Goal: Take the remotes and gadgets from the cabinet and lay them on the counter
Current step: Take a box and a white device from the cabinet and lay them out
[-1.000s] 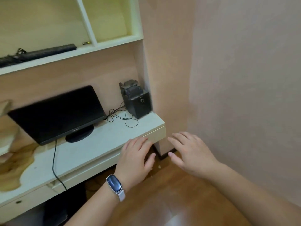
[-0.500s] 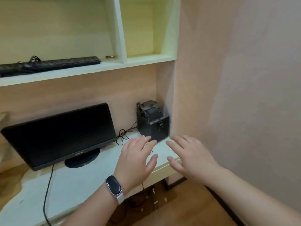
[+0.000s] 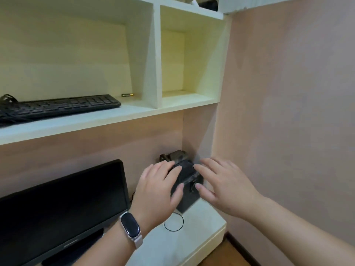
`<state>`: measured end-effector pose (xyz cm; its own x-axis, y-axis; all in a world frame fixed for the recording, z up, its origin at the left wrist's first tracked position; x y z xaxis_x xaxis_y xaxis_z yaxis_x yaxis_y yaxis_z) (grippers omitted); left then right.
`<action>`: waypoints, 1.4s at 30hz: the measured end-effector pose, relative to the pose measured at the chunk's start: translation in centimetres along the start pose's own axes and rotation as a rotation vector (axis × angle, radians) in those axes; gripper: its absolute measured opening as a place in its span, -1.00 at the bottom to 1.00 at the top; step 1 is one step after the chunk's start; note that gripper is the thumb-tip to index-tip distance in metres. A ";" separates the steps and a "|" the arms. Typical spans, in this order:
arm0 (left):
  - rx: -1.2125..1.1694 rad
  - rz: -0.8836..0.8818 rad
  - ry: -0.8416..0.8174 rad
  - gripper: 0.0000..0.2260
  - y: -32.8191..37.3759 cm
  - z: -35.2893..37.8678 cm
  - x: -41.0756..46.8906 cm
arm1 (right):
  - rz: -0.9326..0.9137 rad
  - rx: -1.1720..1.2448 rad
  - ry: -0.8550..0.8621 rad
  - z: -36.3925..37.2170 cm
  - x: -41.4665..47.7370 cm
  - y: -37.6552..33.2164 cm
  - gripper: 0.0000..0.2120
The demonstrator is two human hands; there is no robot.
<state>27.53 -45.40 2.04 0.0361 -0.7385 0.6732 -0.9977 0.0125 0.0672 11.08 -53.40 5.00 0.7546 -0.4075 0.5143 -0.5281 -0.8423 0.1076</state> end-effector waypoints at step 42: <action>0.786 -0.212 -0.340 -0.56 -2.8 -17.6 46.9 | -0.115 0.296 0.282 -20.2 40.8 20.2 -0.63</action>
<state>33.03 -68.18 46.37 0.3305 -0.8348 0.4403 -0.7274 -0.5226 -0.4447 23.35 -79.89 45.37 0.6443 -0.2270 0.7303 -0.2809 -0.9584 -0.0501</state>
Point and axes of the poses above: each hand's wrist, its own x-axis towards the middle knuckle, its own z-axis out of the palm, y = z × x, the point moved 4 cm from there along x, towards the middle knuckle, and after that the axes turned 2 degrees about x, right-handed, at the moved point
